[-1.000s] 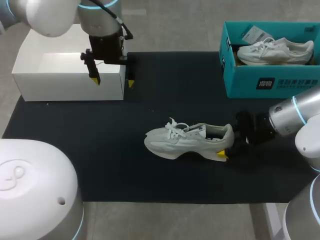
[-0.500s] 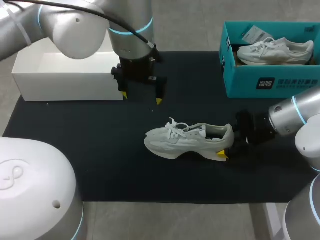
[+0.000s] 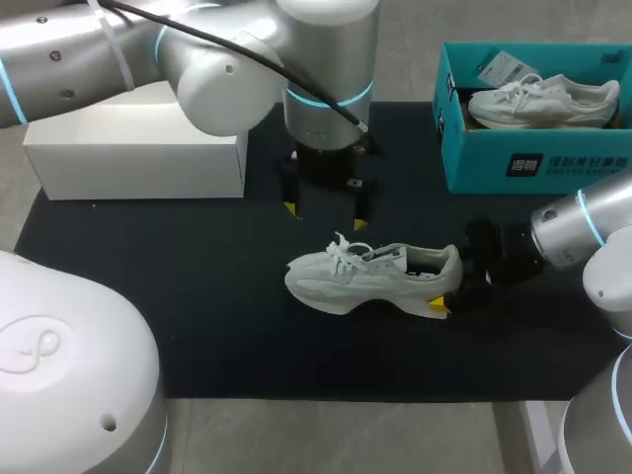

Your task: Take the shoe out of the shoebox, open the shoe tongue, remove and reinsert the insole, then place the shoe into the shoebox

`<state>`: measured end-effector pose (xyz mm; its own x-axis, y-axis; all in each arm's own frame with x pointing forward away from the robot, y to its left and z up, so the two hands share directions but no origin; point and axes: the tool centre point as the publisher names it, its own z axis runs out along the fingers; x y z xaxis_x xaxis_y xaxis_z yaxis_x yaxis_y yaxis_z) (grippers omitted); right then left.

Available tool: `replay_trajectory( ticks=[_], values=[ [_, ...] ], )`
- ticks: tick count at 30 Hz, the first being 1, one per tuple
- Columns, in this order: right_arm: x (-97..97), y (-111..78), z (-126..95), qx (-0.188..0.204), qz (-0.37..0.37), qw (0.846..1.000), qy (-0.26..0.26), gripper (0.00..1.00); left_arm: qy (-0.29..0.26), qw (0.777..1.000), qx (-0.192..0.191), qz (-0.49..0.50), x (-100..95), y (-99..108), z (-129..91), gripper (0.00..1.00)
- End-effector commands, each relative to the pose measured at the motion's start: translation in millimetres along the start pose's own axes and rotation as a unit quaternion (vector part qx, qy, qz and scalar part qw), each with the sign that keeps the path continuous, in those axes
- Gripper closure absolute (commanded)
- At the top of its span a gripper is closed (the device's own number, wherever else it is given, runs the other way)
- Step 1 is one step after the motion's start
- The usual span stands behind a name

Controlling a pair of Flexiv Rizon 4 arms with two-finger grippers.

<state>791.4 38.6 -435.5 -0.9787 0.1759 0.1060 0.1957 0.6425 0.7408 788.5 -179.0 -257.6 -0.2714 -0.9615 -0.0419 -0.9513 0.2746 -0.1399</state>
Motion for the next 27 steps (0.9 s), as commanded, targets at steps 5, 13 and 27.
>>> replay_trajectory(
  ticks=[5, 13, 27],
  values=[
    [0.0, -1.6, 3.7, 0.001, 0.000, 1.000, -0.002, 1.00, -0.040, 0.999, -0.012, 0.019, 46.5, -13.7, 27.6, 0.00],
    [0.0, -1.6, 3.7, 0.001, 0.000, 1.000, -0.002, 1.00, -0.048, 0.998, -0.026, 0.028, 74.0, -18.5, 49.7, 0.00],
    [0.0, -1.6, 3.7, 0.001, 0.000, 1.000, -0.002, 1.00, -0.044, 0.997, -0.044, 0.035, 91.4, -20.3, 76.5, 0.00]
  ],
)
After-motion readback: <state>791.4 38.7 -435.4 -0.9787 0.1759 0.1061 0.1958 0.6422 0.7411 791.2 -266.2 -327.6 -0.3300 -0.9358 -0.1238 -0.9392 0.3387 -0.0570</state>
